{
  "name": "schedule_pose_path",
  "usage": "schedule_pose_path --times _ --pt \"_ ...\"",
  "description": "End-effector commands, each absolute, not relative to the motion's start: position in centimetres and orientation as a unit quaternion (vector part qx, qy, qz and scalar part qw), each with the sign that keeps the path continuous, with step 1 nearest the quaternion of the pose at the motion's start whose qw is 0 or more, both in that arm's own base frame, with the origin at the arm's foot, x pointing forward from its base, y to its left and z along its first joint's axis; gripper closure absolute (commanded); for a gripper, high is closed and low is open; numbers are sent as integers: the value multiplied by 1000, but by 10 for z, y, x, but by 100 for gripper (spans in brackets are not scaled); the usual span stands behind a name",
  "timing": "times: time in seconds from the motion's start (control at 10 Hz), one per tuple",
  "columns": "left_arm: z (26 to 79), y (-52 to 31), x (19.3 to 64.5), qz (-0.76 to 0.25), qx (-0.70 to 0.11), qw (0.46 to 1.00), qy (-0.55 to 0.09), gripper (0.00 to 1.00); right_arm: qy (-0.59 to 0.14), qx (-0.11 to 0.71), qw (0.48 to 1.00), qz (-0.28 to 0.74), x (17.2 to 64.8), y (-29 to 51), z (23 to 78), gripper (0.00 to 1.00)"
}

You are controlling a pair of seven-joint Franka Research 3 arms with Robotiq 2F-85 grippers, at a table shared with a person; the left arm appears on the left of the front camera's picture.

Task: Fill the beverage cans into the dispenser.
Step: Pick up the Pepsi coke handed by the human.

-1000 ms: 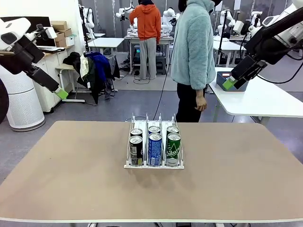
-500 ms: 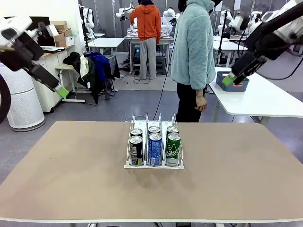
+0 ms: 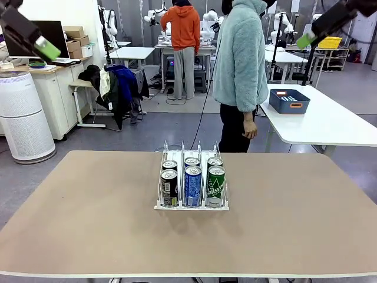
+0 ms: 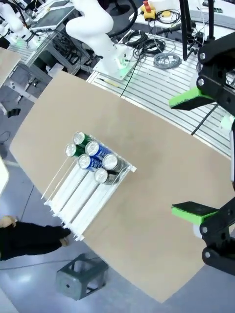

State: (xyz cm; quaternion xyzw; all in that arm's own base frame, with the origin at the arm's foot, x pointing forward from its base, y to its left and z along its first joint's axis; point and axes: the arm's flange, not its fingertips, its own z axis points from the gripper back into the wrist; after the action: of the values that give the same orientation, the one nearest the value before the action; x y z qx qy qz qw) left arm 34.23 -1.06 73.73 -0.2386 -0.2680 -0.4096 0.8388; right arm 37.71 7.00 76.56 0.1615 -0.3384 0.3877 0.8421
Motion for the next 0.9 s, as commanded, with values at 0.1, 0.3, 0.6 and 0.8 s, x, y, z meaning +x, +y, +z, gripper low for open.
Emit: schedule_pose_path --times 0.1,0.3,0.6,0.8 --pt "763 -8 343 -419 -188 834 -307 0 -376 128 836 377 385 66 791 0" --pt "764 -12 343 -408 -164 830 -342 0 -388 122 837 367 389 64 805 0" --pt "777 -12 341 -407 -182 834 -324 0 -387 137 831 376 384 62 805 0" --pt "777 -12 341 -407 -182 834 -324 0 -387 137 831 376 384 62 805 0"
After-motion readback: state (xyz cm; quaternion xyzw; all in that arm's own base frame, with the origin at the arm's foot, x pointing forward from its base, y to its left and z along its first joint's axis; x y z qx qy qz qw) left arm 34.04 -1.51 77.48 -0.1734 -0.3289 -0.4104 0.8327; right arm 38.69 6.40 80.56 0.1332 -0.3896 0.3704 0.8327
